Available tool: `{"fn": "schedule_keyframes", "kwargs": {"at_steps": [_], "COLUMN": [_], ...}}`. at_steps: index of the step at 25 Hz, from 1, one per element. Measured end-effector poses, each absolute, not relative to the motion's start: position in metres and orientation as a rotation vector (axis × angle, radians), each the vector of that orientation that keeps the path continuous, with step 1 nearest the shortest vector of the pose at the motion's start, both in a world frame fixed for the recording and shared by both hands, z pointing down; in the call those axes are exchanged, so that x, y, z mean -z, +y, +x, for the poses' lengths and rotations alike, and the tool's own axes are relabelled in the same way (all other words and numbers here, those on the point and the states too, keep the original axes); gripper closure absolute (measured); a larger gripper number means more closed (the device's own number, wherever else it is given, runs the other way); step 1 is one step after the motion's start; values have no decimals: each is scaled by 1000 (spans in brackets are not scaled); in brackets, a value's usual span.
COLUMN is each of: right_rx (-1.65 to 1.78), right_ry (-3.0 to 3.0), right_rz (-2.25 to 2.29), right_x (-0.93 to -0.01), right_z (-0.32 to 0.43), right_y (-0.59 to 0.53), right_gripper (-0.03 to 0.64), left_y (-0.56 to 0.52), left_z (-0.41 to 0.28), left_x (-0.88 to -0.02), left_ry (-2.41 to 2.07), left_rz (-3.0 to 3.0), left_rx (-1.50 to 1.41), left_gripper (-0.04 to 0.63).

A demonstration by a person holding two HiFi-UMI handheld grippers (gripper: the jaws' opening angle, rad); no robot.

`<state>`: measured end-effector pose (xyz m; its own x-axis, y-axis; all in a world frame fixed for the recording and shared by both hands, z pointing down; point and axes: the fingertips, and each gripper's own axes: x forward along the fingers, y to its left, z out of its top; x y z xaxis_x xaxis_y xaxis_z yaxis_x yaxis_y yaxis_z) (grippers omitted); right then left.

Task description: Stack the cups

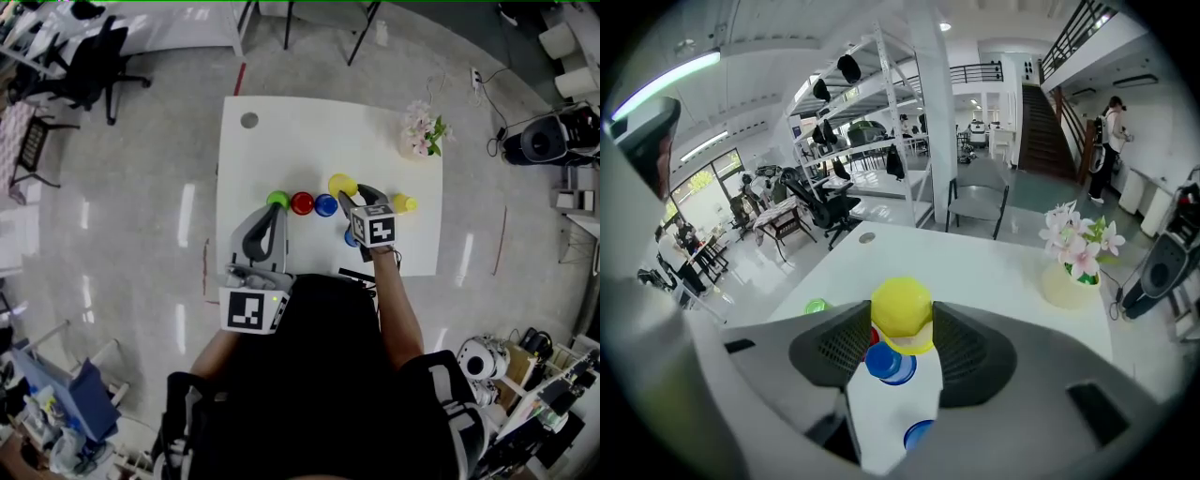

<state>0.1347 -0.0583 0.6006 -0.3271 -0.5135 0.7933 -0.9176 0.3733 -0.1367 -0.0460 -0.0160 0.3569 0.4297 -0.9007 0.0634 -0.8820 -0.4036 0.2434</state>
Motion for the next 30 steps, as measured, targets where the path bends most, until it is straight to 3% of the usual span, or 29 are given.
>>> {"fn": "schedule_keyframes", "kwargs": {"at_steps": [30], "right_rx": [-735], "right_ry": [-2035], "right_rz": [1027], "right_x": [-604], "right_z": [18], "right_y": [-16], "right_gripper": [396], "left_y": [3], "left_z": [-119], "left_x": [-365], "left_ry": [-1598], "left_rz": [2385], "left_rx": [144], "left_gripper": [574]}}
